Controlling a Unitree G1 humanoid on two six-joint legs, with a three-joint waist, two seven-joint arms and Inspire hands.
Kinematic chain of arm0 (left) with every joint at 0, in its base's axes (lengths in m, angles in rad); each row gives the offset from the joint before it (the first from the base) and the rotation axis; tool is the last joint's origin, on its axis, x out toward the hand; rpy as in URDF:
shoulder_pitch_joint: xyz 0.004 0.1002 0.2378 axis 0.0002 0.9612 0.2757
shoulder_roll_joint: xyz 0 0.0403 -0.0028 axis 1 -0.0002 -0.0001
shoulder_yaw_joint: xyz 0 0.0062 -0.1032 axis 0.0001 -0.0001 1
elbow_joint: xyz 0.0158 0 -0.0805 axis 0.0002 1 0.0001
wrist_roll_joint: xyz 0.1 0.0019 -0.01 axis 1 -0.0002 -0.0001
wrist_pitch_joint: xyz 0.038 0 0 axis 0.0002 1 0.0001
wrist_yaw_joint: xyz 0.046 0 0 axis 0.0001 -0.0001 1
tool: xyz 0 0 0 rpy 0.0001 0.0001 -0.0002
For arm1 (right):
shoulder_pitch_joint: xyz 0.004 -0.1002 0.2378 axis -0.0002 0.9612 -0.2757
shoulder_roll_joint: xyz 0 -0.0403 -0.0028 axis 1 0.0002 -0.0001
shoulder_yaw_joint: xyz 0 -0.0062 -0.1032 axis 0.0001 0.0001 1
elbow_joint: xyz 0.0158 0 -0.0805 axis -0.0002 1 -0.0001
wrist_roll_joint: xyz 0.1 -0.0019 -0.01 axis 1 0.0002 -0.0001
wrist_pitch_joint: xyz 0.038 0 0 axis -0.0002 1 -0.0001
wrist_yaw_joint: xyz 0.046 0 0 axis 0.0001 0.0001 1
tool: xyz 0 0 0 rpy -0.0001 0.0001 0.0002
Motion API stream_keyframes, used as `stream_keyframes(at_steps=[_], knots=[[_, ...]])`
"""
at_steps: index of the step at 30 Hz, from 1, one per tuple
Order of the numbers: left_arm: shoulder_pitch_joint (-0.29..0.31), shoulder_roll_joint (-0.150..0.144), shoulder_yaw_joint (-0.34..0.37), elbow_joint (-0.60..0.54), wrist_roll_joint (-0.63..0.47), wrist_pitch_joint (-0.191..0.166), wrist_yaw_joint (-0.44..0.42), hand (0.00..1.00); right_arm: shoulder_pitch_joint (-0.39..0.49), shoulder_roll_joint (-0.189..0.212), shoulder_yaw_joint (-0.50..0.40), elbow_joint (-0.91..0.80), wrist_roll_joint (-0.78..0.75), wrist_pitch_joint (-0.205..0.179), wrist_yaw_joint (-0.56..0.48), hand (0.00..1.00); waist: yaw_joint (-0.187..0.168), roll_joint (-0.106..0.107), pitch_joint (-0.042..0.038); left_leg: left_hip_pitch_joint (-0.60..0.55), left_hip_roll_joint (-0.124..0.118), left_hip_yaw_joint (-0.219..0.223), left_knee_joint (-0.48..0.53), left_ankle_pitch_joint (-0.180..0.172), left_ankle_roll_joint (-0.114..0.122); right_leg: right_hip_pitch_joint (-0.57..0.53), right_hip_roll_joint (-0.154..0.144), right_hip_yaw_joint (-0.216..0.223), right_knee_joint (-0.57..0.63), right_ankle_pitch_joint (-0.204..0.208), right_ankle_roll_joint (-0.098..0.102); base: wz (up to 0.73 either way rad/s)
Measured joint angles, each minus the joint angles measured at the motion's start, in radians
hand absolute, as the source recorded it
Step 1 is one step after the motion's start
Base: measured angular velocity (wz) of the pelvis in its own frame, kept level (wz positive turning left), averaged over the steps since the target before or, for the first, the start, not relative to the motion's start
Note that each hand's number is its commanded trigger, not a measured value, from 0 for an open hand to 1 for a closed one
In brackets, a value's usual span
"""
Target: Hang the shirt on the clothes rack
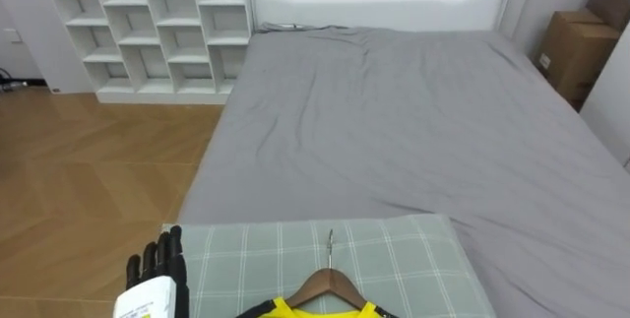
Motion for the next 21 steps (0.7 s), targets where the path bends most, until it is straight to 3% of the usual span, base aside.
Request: stream_keyframes(at_steps=[8, 14, 21], knots=[[-0.057, 0.002, -0.071, 0.021, 0.006, -0.002, -0.074, 0.00, -0.006, 0.000, 0.009, 0.001, 0.003, -0.013, 0.008, 0.00, -0.004, 0.005, 0.0053, 0.000, 0.003, 0.013, -0.002, 0.000, 0.000, -0.005, 0.001, 0.013, 0.000, 0.000, 0.000, -0.03], [-0.091, 0.001, -0.076, 0.053, 0.008, -0.010, -0.120, 0.00, -0.007, 0.000, 0.011, -0.006, 0.003, -0.021, 0.006, 0.00, -0.028, 0.003, 0.0078, -0.007, 0.006, 0.026, -0.003, 0.000, 0.000, -0.014, 0.003, 0.022, 0.001, 0.000, 0.000, -0.05], [-0.191, 0.000, -0.107, 0.179, -0.004, -0.017, -0.125, 0.00, -0.039, -0.002, 0.062, 0.021, 0.012, -0.040, -0.005, 0.00, -0.032, -0.003, 0.0118, -0.050, 0.010, 0.027, 0.001, 0.000, -0.001, -0.057, 0.008, 0.027, 0.002, 0.003, -0.005, 0.00]])
